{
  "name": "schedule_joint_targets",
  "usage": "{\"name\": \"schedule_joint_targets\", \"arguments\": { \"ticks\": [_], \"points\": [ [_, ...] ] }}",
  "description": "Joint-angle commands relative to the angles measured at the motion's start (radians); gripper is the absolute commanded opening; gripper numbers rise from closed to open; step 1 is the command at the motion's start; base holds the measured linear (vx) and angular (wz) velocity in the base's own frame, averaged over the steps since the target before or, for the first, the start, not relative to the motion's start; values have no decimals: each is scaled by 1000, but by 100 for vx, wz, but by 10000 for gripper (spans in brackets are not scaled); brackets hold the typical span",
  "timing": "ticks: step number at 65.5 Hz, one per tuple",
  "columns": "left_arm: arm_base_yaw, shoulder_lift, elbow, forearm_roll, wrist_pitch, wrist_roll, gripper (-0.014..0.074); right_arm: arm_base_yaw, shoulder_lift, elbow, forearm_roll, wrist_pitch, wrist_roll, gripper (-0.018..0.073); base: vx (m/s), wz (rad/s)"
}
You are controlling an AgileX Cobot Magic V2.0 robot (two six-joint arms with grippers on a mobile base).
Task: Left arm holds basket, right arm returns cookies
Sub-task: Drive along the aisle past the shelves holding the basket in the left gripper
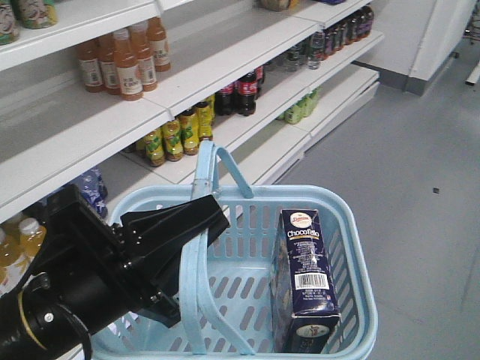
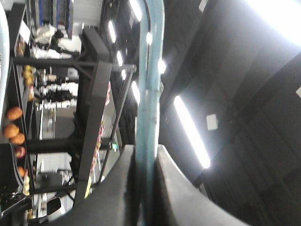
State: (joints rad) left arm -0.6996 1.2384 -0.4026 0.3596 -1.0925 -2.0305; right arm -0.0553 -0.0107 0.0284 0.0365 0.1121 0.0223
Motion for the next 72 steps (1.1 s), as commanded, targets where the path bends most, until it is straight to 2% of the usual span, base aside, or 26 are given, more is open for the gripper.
{"name": "schedule_joint_targets", "arguments": {
  "ticks": [1, 72],
  "points": [
    [-7, -29, -28, -39, -122, 0, 0, -4, -13, 17, -1, -72, -7, -6, -8, -51],
    [-7, -29, -28, -39, -122, 0, 0, -4, -13, 17, -1, -72, -7, -6, -6, -47]
  ]
}}
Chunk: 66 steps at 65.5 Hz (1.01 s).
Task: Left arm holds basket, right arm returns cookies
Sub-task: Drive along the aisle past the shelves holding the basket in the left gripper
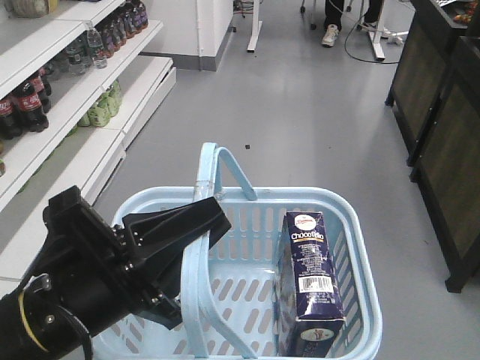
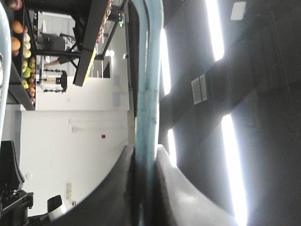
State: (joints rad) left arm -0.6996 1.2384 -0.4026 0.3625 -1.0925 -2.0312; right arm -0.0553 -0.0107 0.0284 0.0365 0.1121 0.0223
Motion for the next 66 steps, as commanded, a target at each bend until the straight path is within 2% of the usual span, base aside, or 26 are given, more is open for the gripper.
{"name": "schedule_joint_targets", "arguments": {
  "ticks": [1, 66],
  "points": [
    [-7, -29, -28, -42, -122, 1, 0, -4, -13, 17, -1, -72, -7, -6, -3, -23],
    [-7, -29, -28, -42, -122, 1, 0, -4, -13, 17, -1, -72, -7, -6, 4, -9]
  ]
}}
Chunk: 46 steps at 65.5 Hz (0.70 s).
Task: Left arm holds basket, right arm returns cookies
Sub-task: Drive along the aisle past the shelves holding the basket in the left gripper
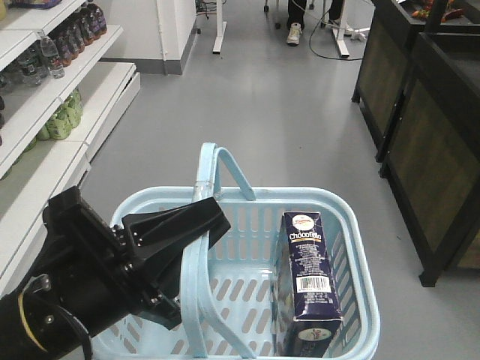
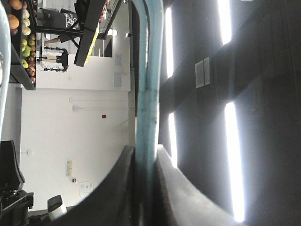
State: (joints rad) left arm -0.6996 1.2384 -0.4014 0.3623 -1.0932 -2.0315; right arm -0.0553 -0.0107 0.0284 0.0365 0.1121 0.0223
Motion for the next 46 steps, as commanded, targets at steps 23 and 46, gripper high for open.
{"name": "schedule_joint_targets", "arguments": {
  "ticks": [23, 46],
  "points": [
    [-7, -29, -29, -42, -122, 1, 0, -4, -13, 17, -1, -72, -7, -6, 17, -9],
    [-7, -29, -29, -41, -122, 1, 0, -4, -13, 17, -1, -72, -7, -6, 29, -1]
  ]
}}
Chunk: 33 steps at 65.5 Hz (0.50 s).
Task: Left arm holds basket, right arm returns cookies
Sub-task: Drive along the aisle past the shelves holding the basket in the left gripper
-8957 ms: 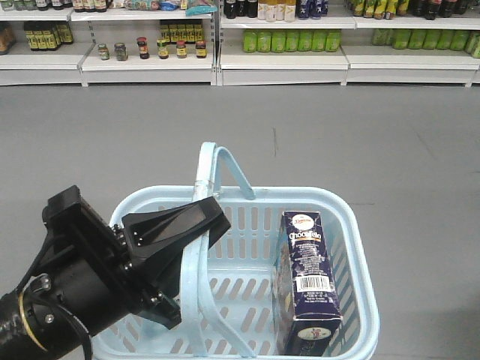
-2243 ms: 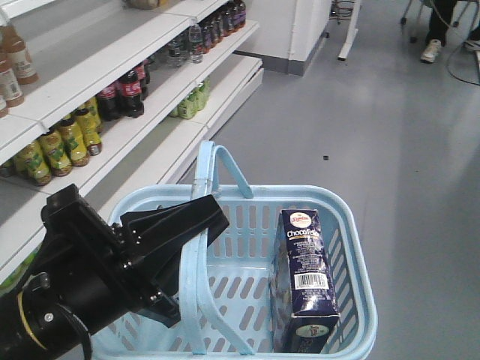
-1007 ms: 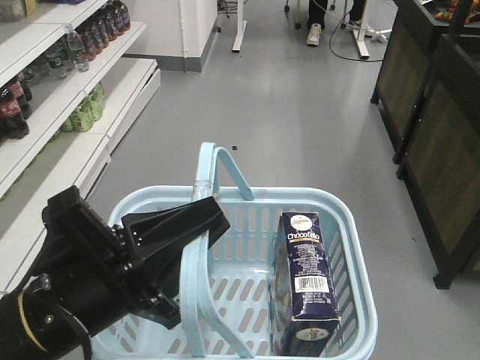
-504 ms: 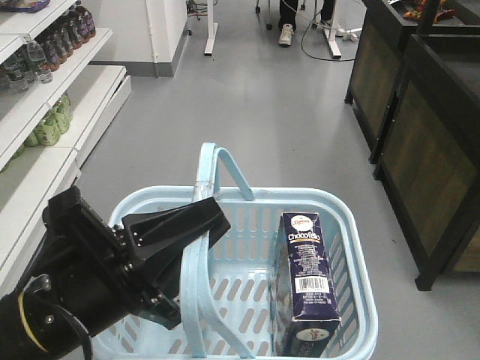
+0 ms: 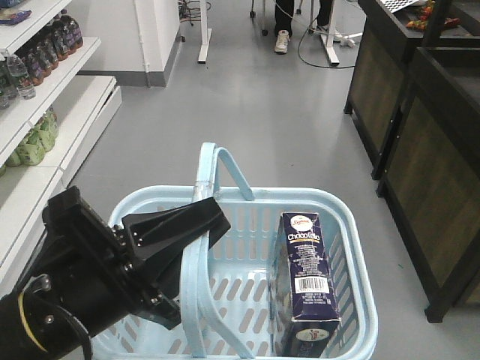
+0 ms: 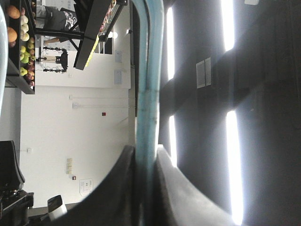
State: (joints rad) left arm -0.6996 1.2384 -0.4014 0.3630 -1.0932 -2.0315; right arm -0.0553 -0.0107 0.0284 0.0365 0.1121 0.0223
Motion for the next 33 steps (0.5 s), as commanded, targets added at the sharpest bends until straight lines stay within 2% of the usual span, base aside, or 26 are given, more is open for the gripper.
{"name": "schedule_joint_targets", "arguments": {
  "ticks": [1, 33],
  "points": [
    [-7, -29, -29, -42, -122, 1, 0, -4, -13, 17, -1, -72, -7, -6, 34, 0],
    [-7, -29, -29, -42, -122, 1, 0, -4, -13, 17, -1, -72, -7, -6, 37, 0]
  ]
}}
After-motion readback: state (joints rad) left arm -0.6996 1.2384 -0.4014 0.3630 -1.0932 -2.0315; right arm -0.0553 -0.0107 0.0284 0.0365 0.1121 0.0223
